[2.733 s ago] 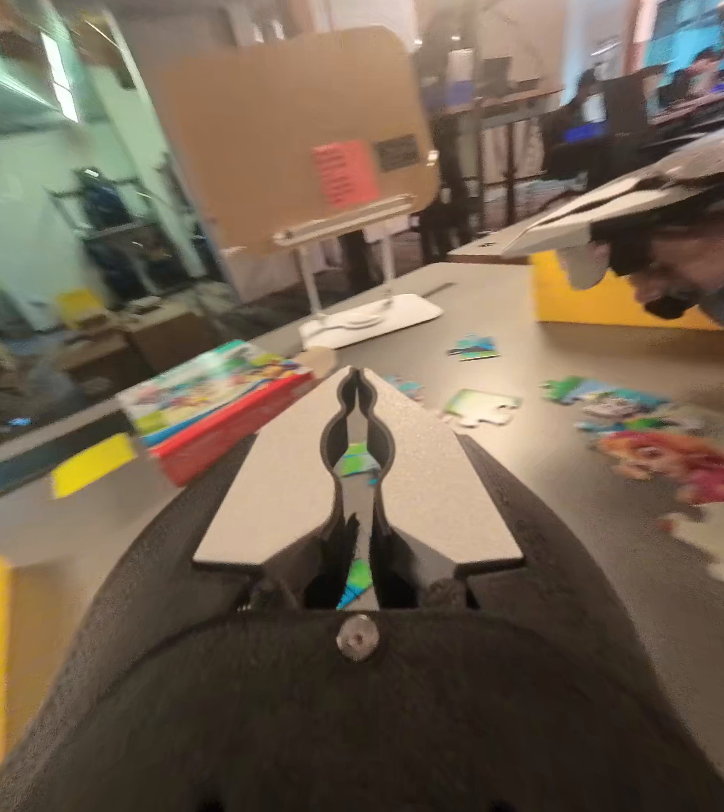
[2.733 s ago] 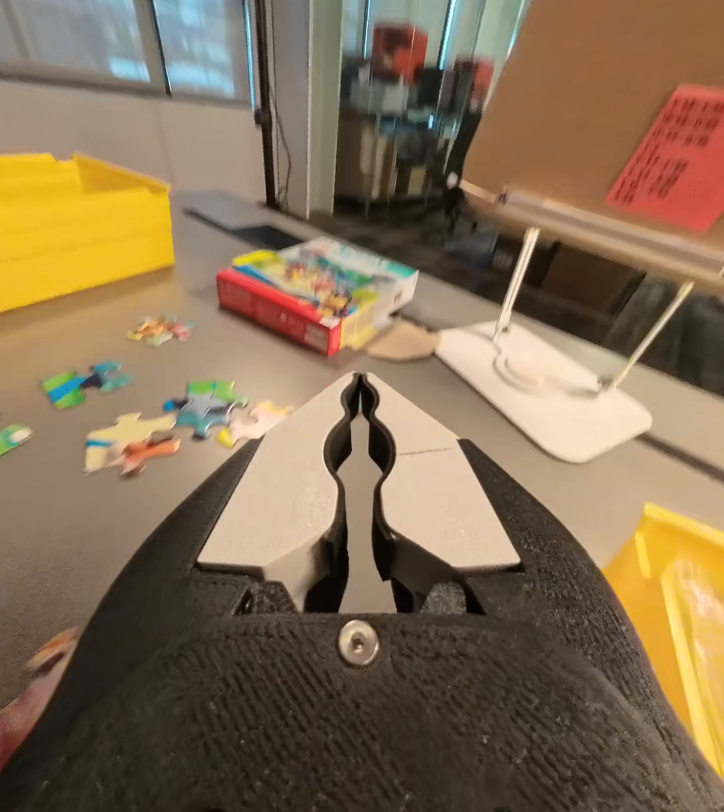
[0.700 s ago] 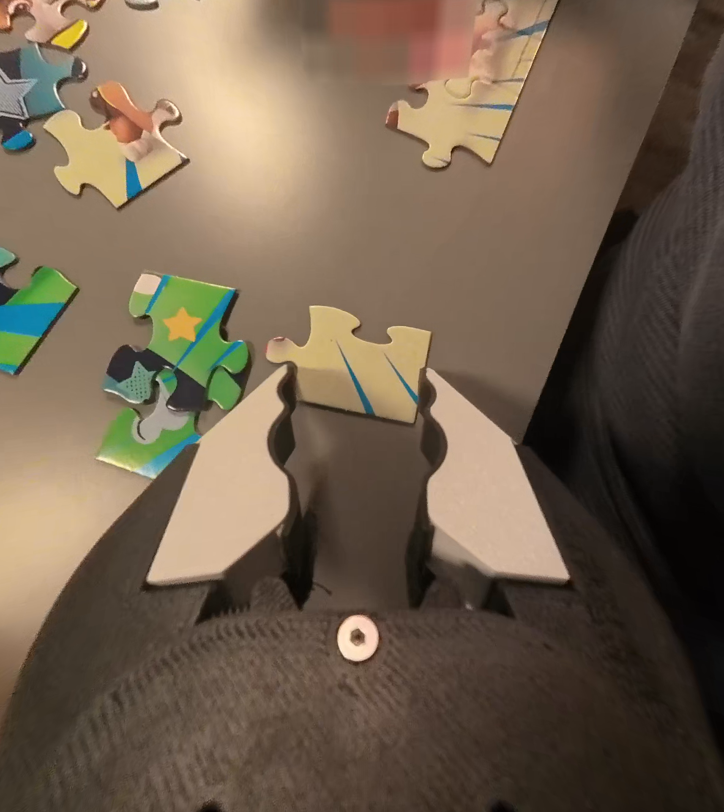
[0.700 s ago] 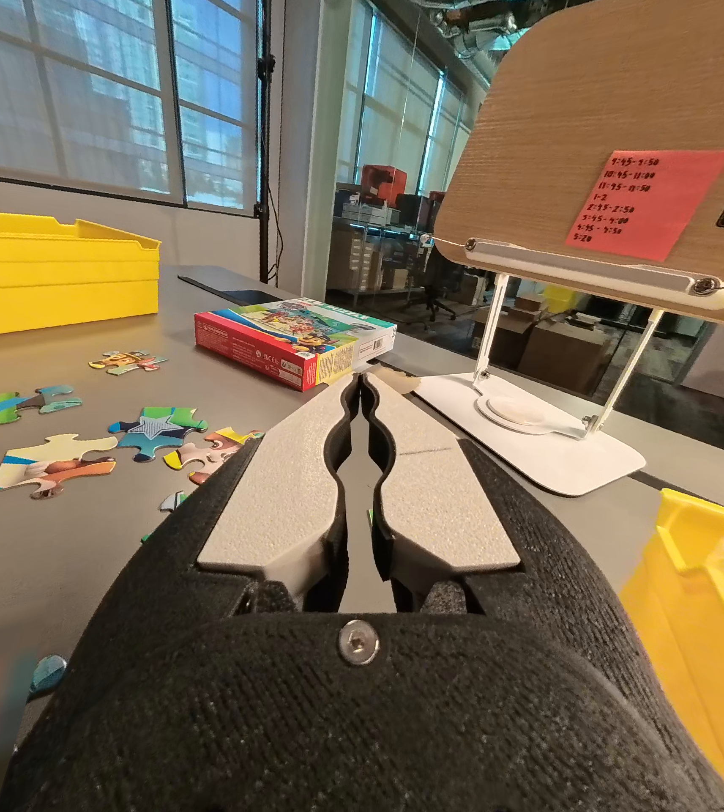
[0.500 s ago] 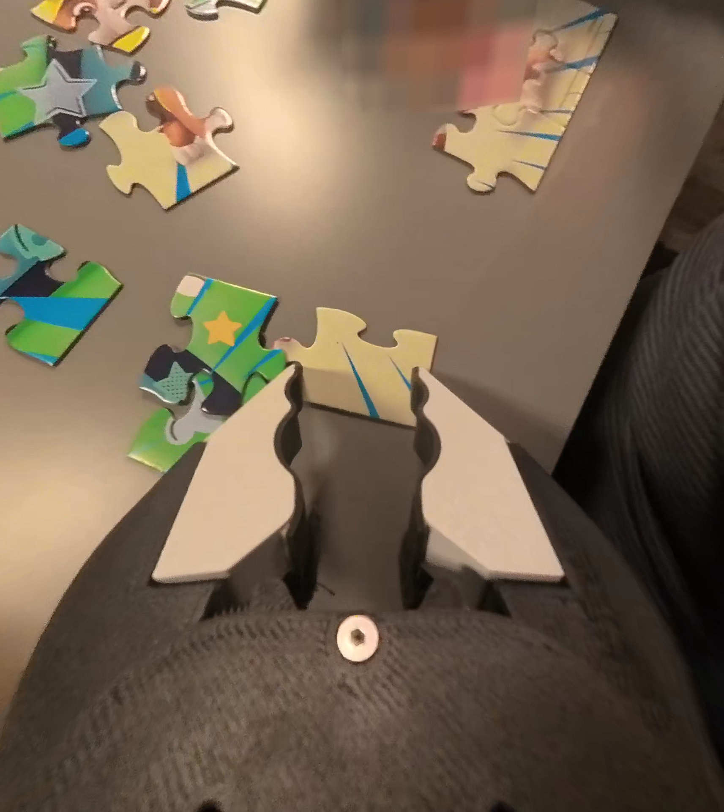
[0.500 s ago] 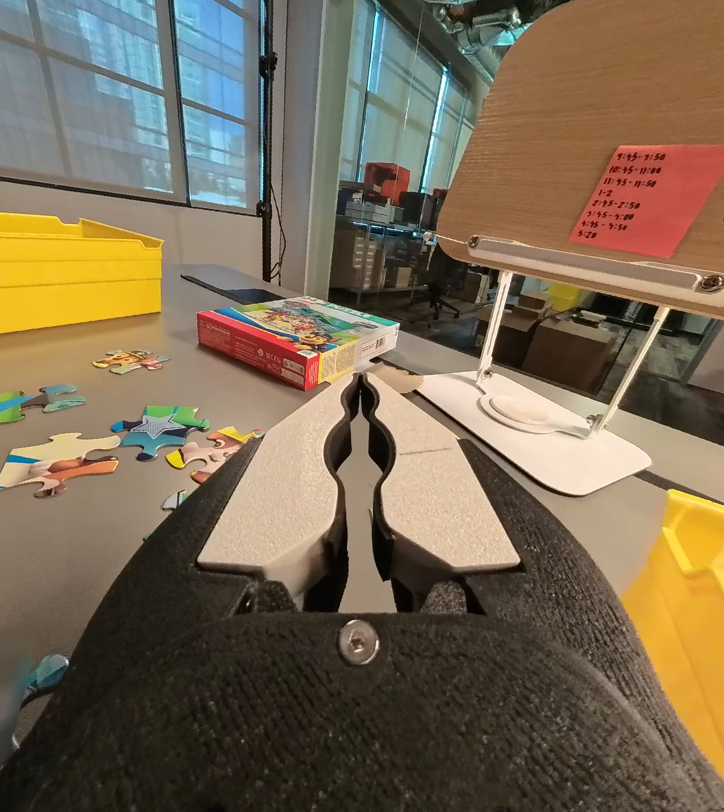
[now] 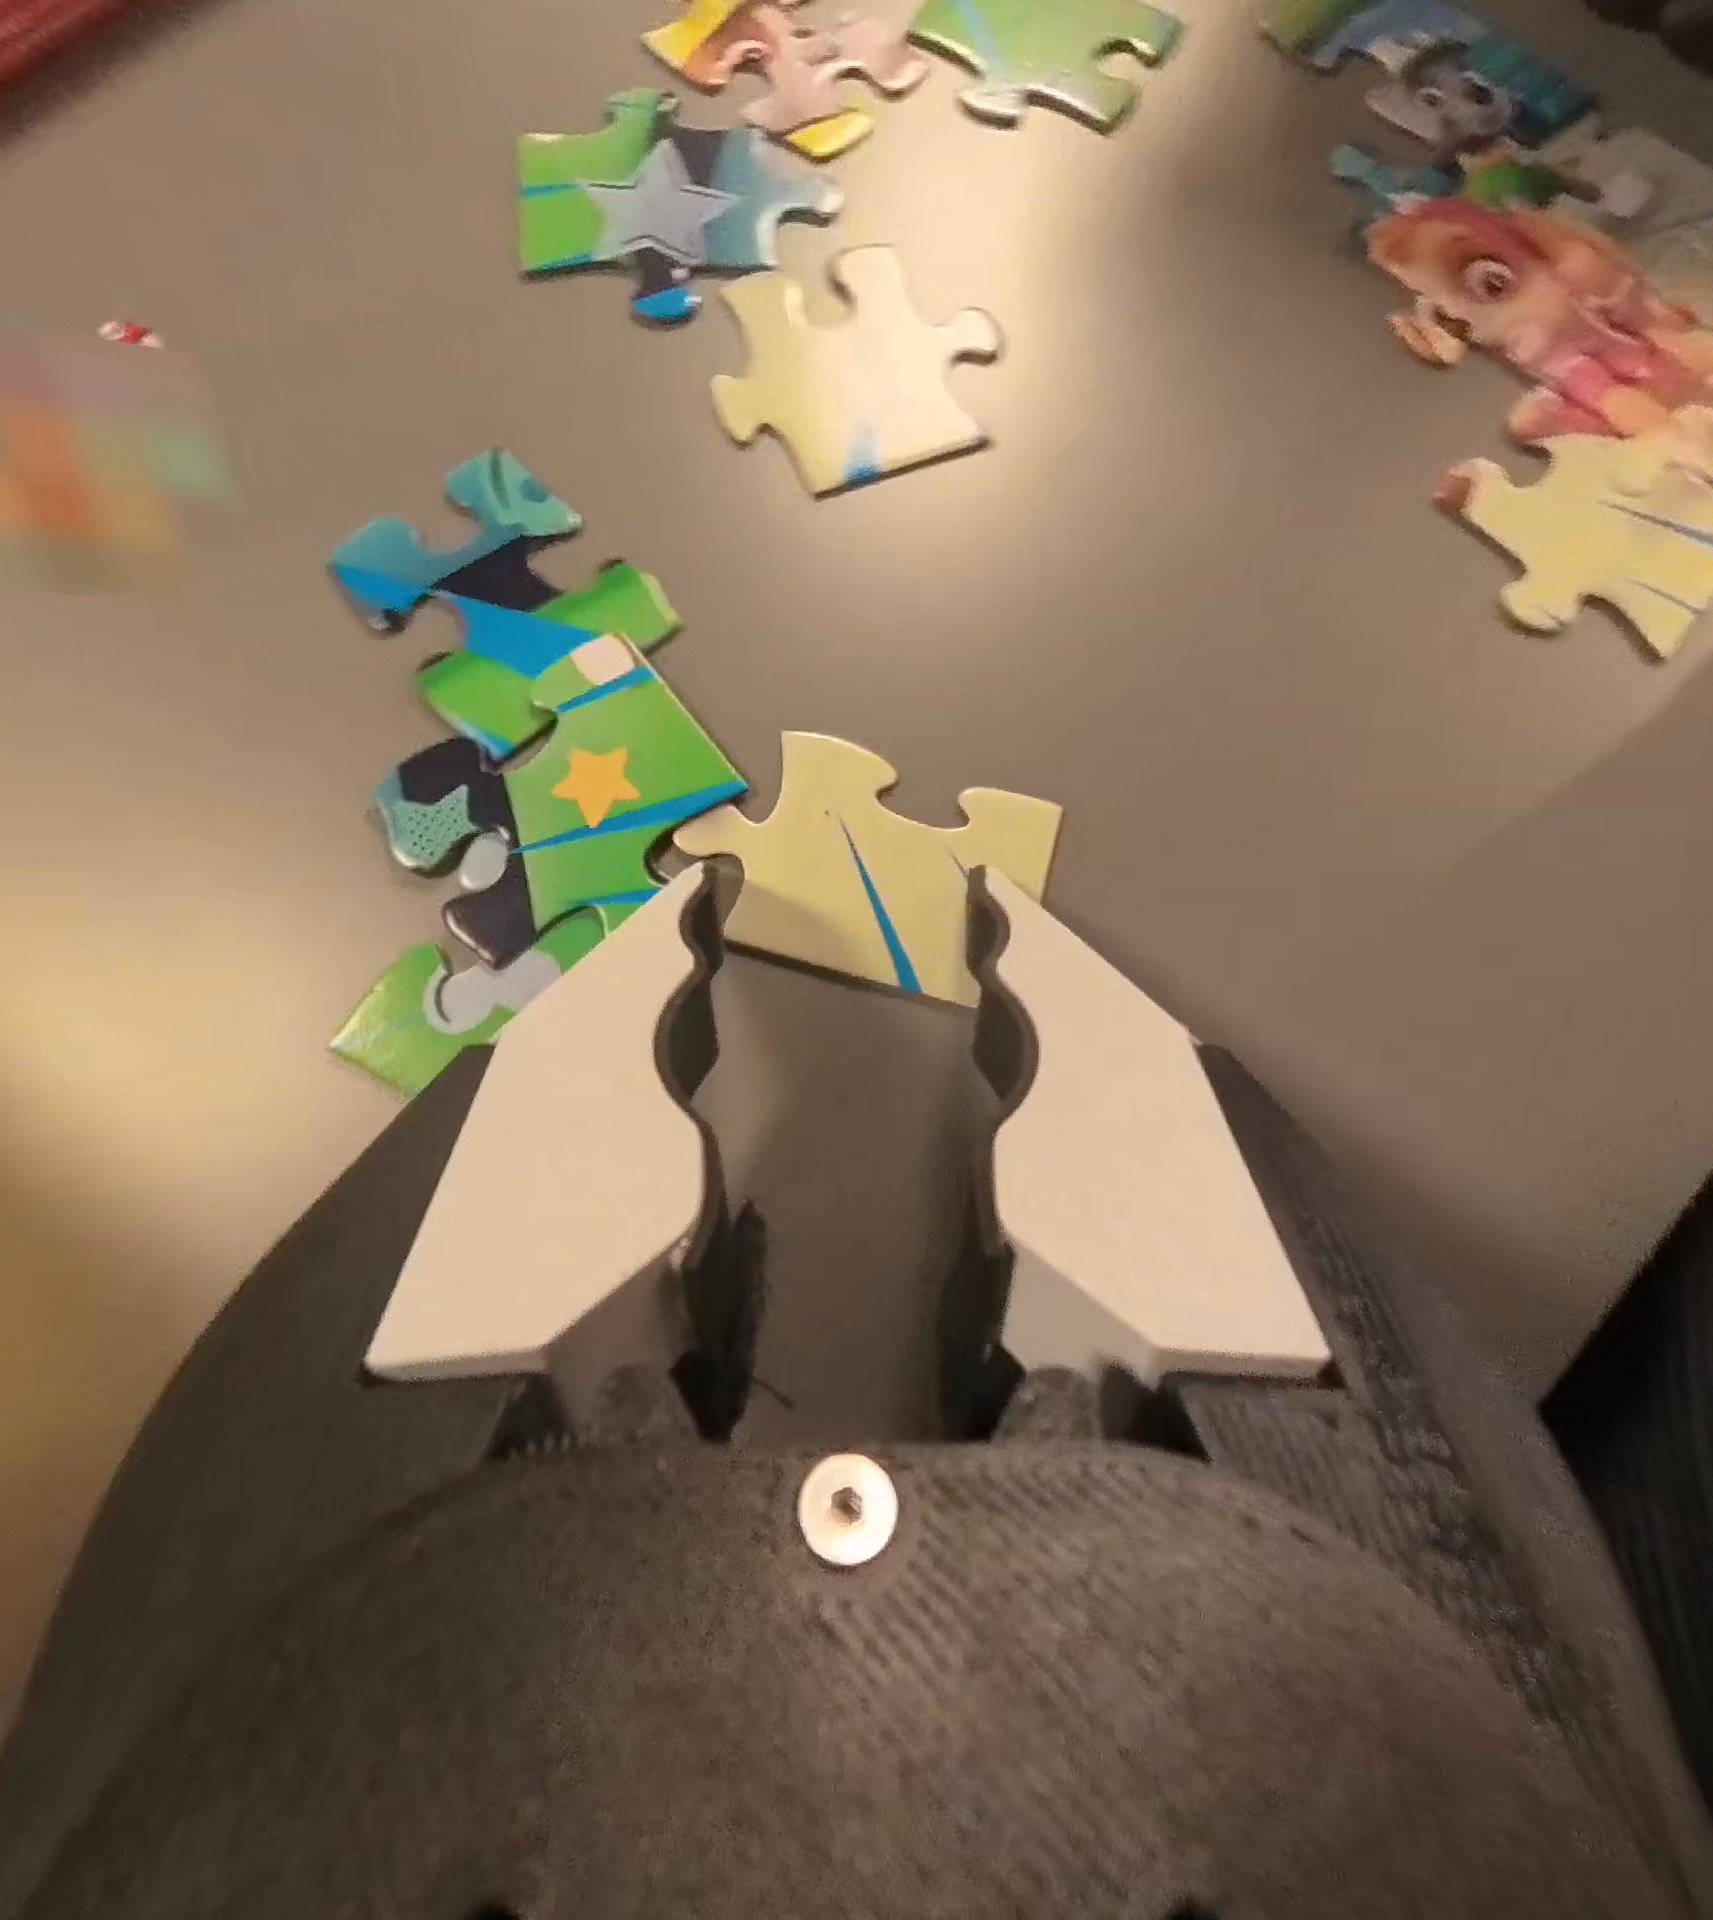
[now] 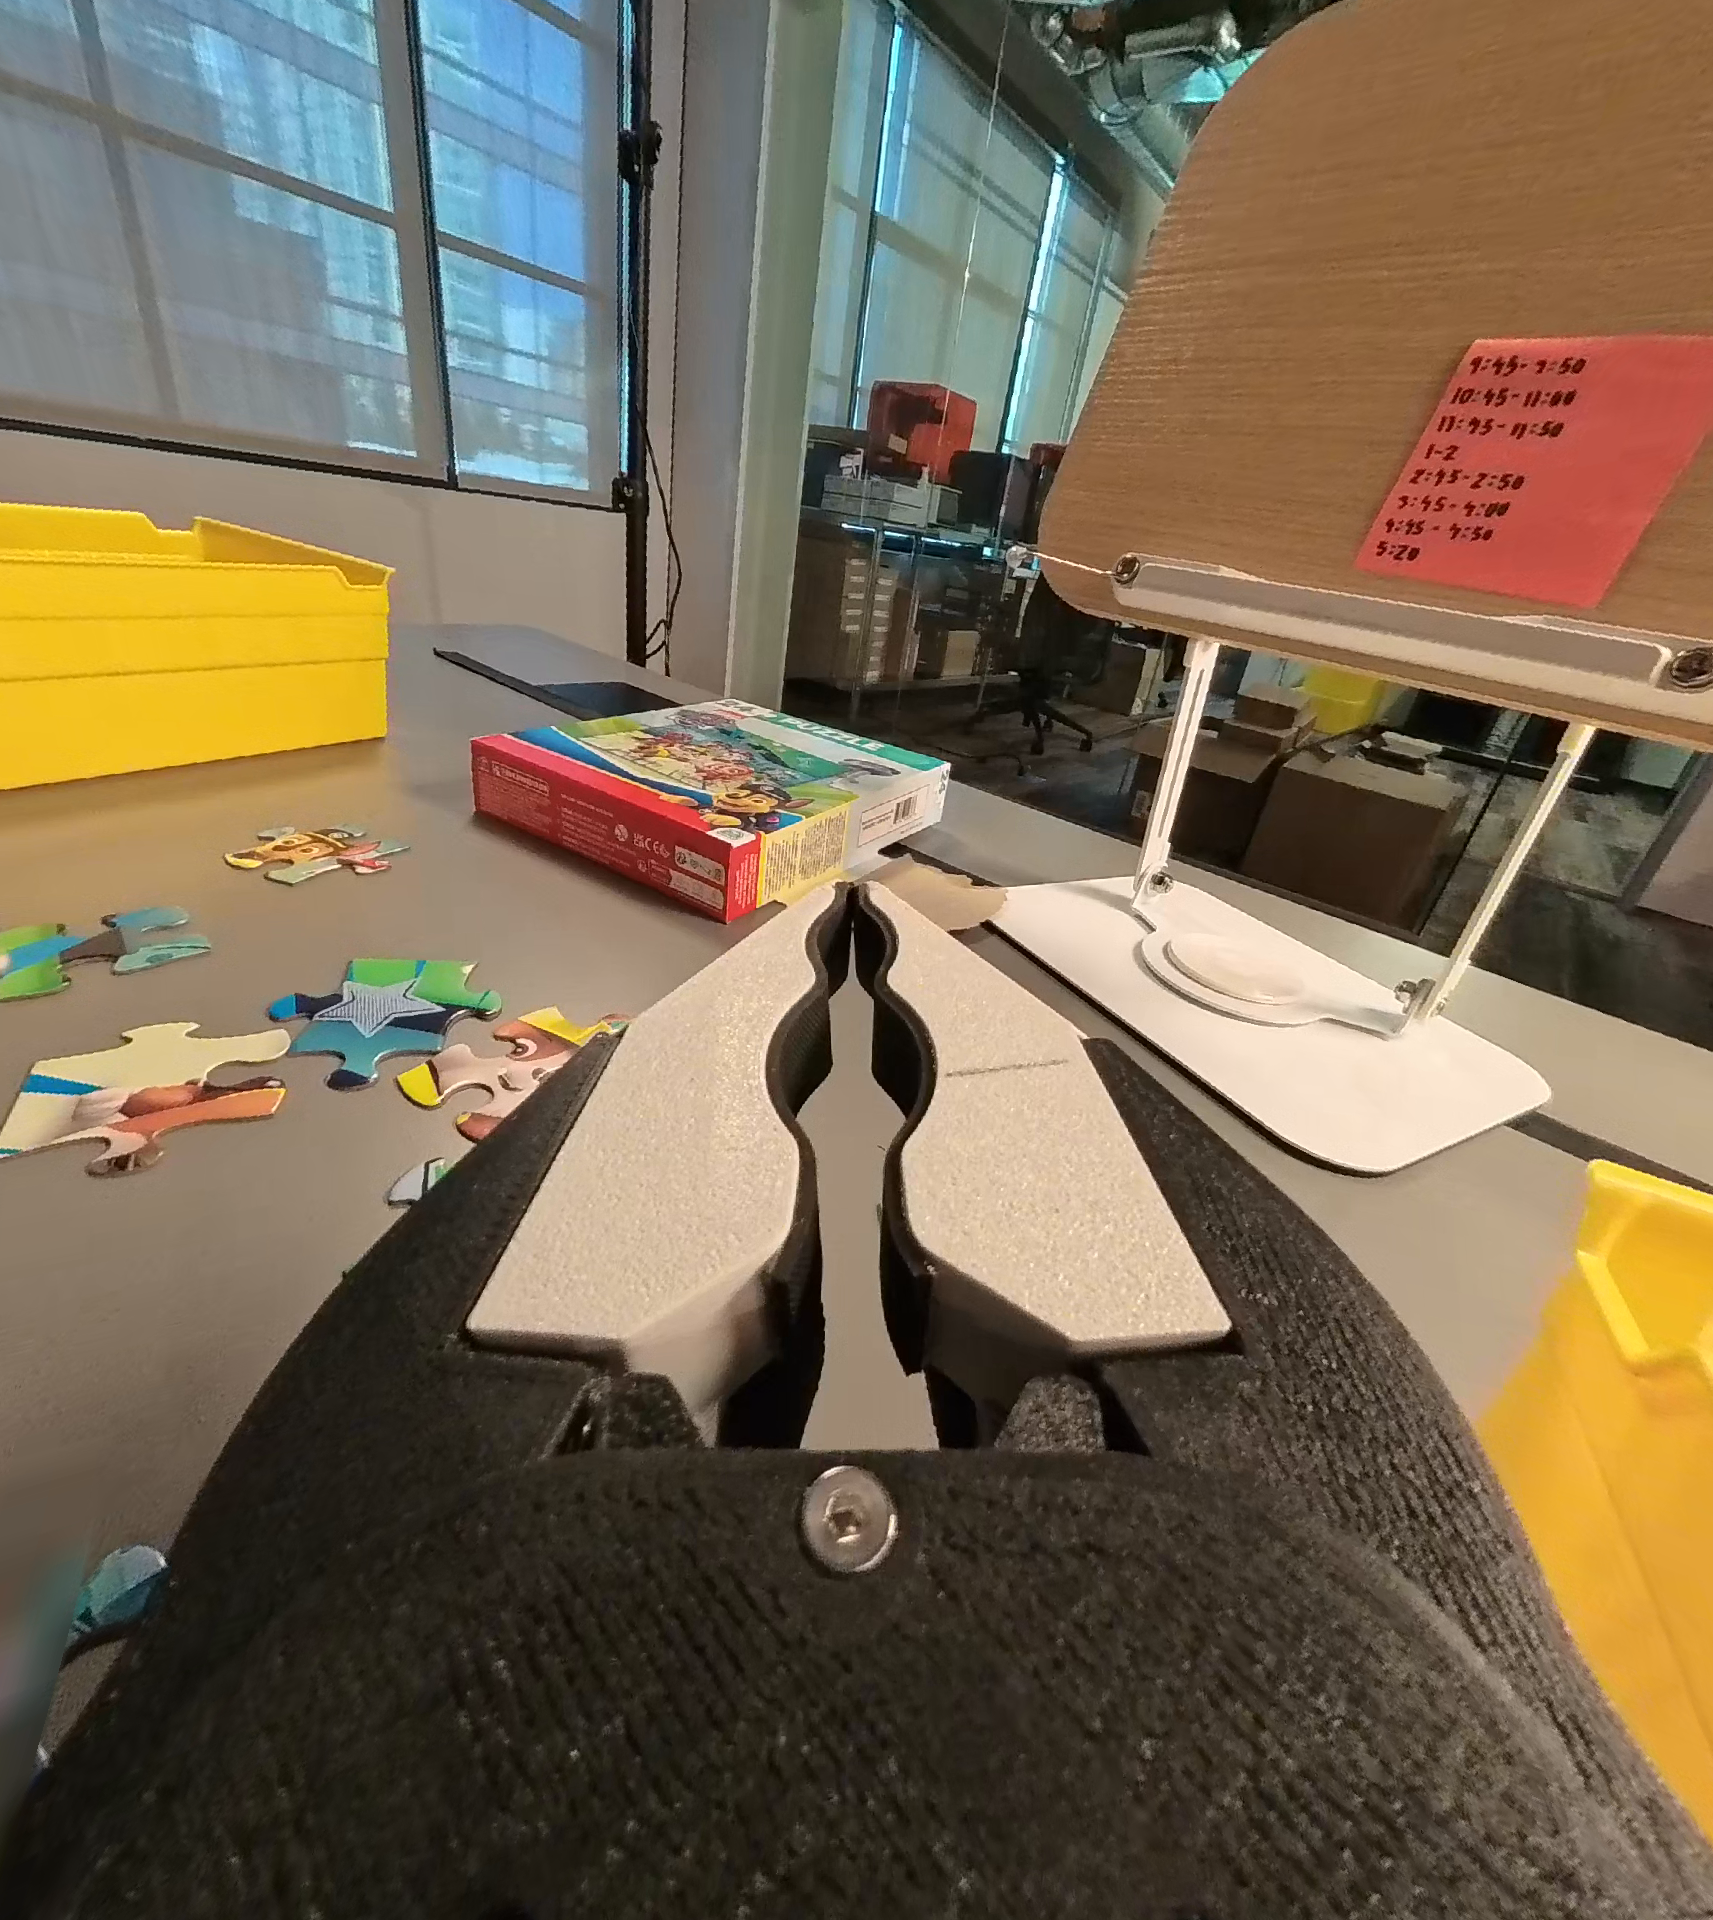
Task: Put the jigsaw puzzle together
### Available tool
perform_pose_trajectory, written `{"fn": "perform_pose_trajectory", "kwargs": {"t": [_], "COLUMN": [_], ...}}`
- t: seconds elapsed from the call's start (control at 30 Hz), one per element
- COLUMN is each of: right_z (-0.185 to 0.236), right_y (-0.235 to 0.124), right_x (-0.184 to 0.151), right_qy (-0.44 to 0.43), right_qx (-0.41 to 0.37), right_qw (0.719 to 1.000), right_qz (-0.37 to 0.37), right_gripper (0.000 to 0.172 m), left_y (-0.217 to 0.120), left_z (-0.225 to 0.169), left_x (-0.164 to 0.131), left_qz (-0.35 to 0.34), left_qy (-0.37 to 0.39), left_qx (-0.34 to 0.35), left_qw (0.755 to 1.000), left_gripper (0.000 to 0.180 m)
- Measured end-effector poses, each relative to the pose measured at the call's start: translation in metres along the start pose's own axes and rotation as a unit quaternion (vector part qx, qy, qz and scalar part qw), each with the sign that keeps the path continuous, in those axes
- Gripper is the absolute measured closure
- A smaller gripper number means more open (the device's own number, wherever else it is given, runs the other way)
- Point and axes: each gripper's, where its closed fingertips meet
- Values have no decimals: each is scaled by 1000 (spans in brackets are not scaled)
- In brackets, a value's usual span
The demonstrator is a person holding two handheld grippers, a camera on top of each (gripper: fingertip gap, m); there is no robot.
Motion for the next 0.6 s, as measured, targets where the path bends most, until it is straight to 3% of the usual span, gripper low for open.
{"fn": "perform_pose_trajectory", "kwargs": {"t": [0.17, 0.27, 0.53, 0.6], "right_z": [0, 1, 1, 2], "right_y": [0, 0, 1, 1], "right_x": [0, 0, 0, 0], "right_qy": [0, 0, 1, 1], "right_qx": [1, 2, 4, 4], "right_qw": [1000, 1000, 1000, 1000], "right_qz": [0, 0, 0, 0], "right_gripper": [172, 172, 172, 172], "left_y": [-2, -3, -3, -3], "left_z": [31, 18, 0, 1], "left_x": [10, 9, -4, -5], "left_qz": [-30, -28, 6, 12], "left_qy": [-104, -104, 5, 19], "left_qx": [35, -8, -9, -6], "left_qw": [993, 994, 1000, 1000], "left_gripper": [158, 136, 111, 112]}}
Point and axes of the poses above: each gripper's, where its closed fingertips meet, y out along the fingers, x out of its top, z = x × y across the jaws, and after that the axes turned 14 degrees about -y, right-handed
